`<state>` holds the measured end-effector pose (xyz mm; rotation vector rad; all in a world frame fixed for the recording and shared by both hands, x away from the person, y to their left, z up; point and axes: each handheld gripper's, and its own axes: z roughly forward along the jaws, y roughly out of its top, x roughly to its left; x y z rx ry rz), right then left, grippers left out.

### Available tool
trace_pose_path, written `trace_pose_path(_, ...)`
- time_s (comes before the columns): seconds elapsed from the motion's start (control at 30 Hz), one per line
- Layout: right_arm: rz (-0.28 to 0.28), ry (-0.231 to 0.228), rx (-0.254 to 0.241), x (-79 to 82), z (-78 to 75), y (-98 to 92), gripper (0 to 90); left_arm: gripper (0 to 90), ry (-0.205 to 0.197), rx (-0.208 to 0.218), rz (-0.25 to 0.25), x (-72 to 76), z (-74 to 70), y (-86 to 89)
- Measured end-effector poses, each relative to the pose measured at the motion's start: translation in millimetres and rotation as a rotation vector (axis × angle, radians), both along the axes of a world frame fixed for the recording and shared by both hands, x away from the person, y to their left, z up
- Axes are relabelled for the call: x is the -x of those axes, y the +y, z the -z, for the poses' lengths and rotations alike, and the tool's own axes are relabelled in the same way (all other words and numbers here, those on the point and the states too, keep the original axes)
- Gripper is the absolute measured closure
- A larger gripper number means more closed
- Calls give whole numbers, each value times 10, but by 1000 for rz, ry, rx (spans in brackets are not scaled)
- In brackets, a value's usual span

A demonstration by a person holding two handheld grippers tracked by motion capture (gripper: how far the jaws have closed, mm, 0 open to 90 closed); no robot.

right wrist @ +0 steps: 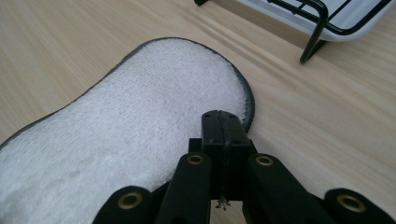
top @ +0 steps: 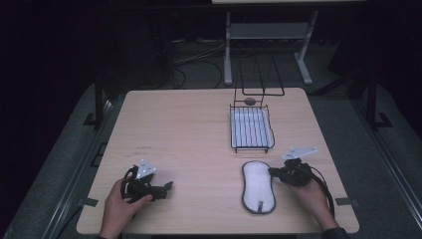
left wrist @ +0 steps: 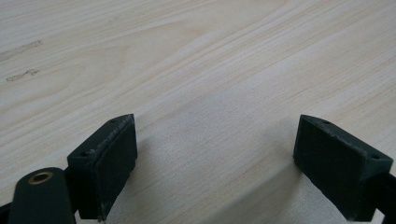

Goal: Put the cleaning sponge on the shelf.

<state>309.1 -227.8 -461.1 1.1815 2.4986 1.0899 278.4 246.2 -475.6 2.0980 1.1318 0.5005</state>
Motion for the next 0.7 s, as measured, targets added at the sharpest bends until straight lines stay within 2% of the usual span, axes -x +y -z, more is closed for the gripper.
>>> trace_pose_path(0.27, -13, 4, 2, -114, 3, 116, 899, 127, 1, 0, 0, 0, -1, 0)
trace_pose_path(0.33, -12, -10, -3, -122, -18, 132, 899, 128, 1, 0, 0, 0, -1, 0)
trace_pose_path(0.5, -23, -21, -33, -44, -107, 137, 899, 128, 0, 1, 0, 0, 0, 0)
trace_pose_path(0.57, -58, -28, -47, 92, -163, 181, 899, 128, 1, -3, 2, 0, -1, 3)
trace_pose_path(0.7, -95, -32, -68, 277, -219, 256, 898, 128, 2, -3, 1, 3, -1, 3)
